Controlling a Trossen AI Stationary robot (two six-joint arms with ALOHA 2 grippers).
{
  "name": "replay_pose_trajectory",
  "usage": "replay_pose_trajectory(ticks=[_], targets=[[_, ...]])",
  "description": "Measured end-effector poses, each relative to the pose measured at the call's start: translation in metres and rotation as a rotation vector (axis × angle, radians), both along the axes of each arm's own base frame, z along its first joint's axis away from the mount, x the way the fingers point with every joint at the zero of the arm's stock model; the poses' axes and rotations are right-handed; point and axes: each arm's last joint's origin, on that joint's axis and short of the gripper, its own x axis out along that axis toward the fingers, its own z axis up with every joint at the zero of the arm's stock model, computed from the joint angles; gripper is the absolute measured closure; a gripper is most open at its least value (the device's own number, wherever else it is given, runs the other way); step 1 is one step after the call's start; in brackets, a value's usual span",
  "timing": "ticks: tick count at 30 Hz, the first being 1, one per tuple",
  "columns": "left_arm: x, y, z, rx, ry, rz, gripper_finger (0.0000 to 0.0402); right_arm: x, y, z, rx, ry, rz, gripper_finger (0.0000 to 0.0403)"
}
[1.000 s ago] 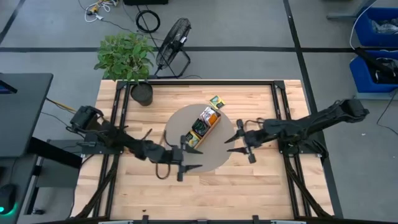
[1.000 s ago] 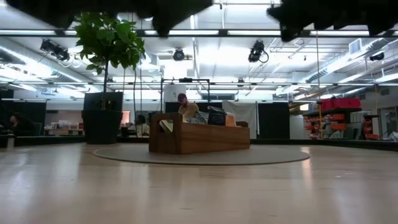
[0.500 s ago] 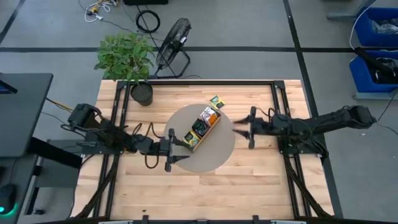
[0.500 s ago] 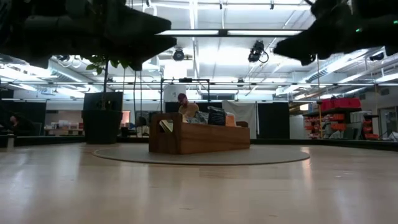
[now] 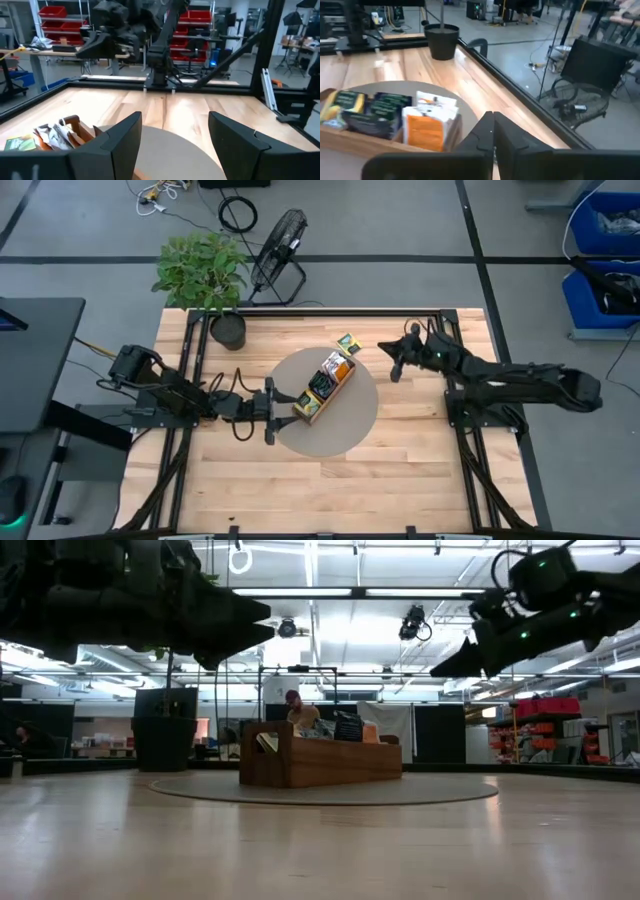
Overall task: Pick & Place Tea
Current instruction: Put the yellow tea bag into the left section of the wooden organizer
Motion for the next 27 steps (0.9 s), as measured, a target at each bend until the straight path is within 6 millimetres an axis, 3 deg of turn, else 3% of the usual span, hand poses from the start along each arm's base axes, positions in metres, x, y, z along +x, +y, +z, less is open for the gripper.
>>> replay_pose_trajectory(ticks=[6,16,27], targets=[[0.0,0.001,0.002,-0.004,-0.021,0.002,0.0168,0.007,-0.028,-0.004,0.091,0.043,0.011,0.0399],[-0.001,0.001,0.007,0.002,-0.066,0.004,0.0168,0.051,-0.089,-0.018,0.245,0.281,-0.023,0.0401],[0.0,0.001,0.005,0.006,-0.053,0.003,0.0168,0.084,-0.133,-0.044,0.459,0.505,-0.014,0.0402]])
